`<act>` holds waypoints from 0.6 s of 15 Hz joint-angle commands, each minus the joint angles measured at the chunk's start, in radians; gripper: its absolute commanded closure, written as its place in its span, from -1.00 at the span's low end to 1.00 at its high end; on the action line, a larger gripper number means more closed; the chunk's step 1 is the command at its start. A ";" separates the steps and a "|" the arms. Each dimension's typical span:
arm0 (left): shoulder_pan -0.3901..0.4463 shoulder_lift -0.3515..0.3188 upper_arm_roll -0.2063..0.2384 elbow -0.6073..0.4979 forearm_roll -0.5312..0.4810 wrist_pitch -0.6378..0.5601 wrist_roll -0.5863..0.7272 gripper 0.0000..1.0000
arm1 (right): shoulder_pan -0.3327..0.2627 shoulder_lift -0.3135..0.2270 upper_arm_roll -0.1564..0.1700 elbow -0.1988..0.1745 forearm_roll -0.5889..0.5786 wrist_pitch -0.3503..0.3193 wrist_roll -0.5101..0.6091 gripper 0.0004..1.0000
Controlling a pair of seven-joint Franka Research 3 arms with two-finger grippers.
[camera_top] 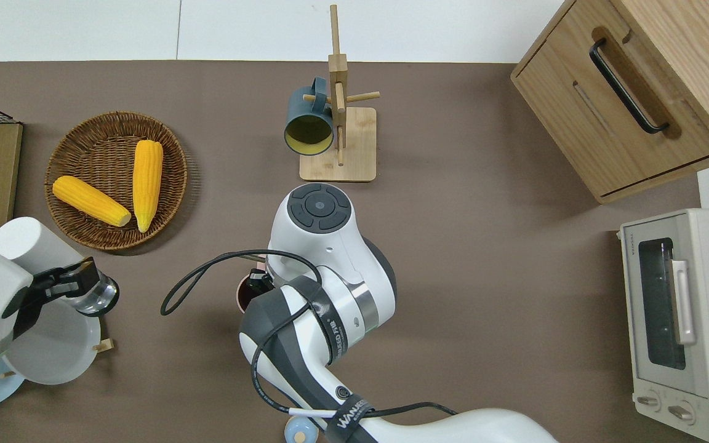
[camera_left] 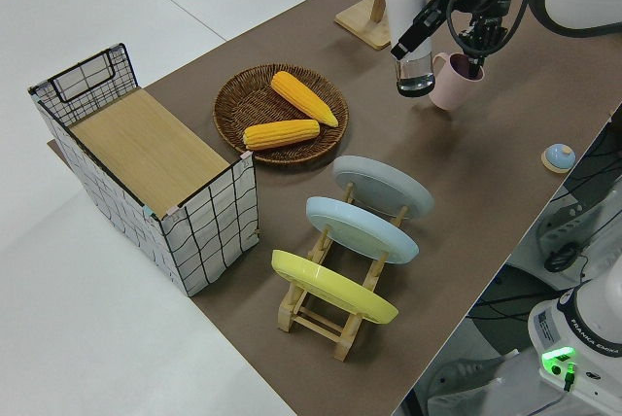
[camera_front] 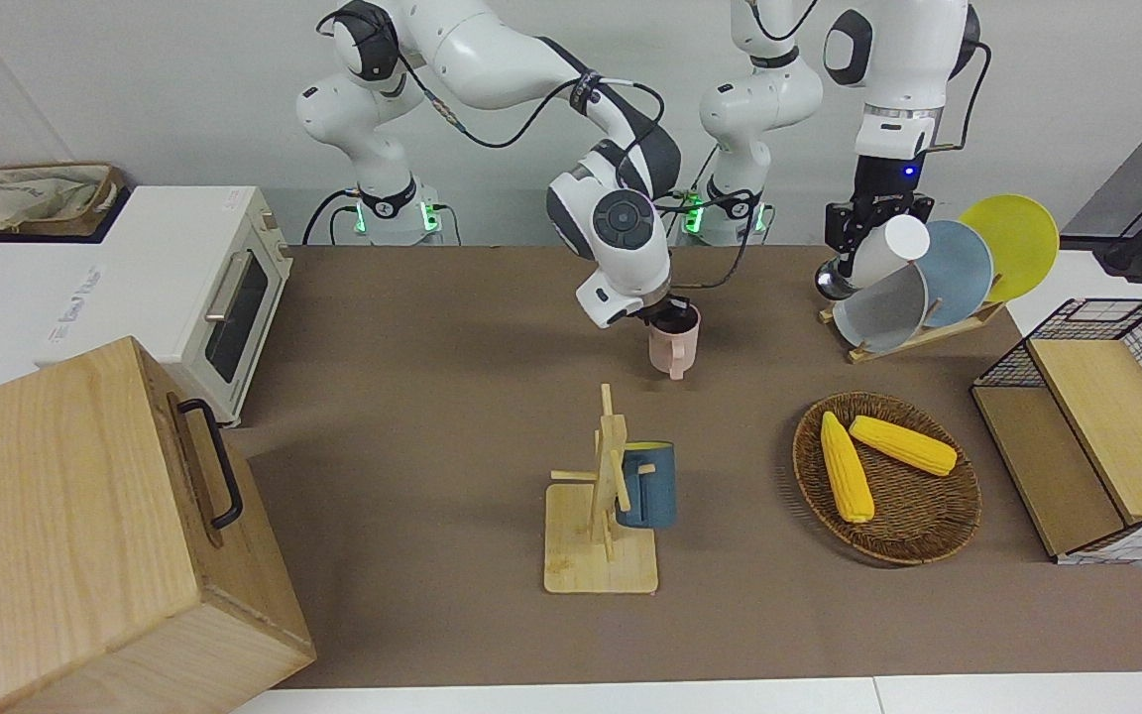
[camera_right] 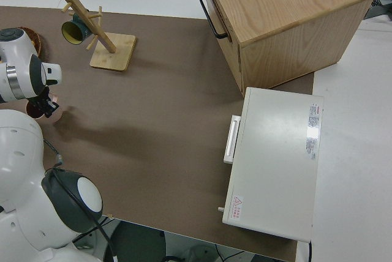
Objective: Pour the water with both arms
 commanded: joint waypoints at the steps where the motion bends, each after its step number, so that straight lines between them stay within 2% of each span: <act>1: -0.053 -0.057 0.010 -0.054 -0.032 0.028 -0.008 1.00 | 0.025 0.045 -0.004 0.027 0.027 0.077 0.033 1.00; 4: -0.064 -0.065 0.010 -0.065 -0.059 0.031 -0.008 1.00 | 0.027 0.059 -0.002 0.026 0.035 0.128 0.033 1.00; 6: -0.064 -0.066 0.010 -0.066 -0.059 0.031 -0.006 1.00 | 0.027 0.064 -0.002 0.026 0.041 0.137 0.033 0.99; 7: -0.064 -0.066 0.010 -0.066 -0.059 0.031 -0.006 1.00 | 0.027 0.065 -0.004 0.026 0.039 0.139 0.031 0.56; 8: -0.064 -0.066 0.010 -0.066 -0.059 0.031 -0.005 1.00 | 0.027 0.065 -0.004 0.026 0.038 0.139 0.028 0.28; 9: -0.063 -0.066 0.012 -0.066 -0.059 0.031 0.000 1.00 | 0.027 0.065 -0.004 0.027 0.038 0.137 0.027 -0.17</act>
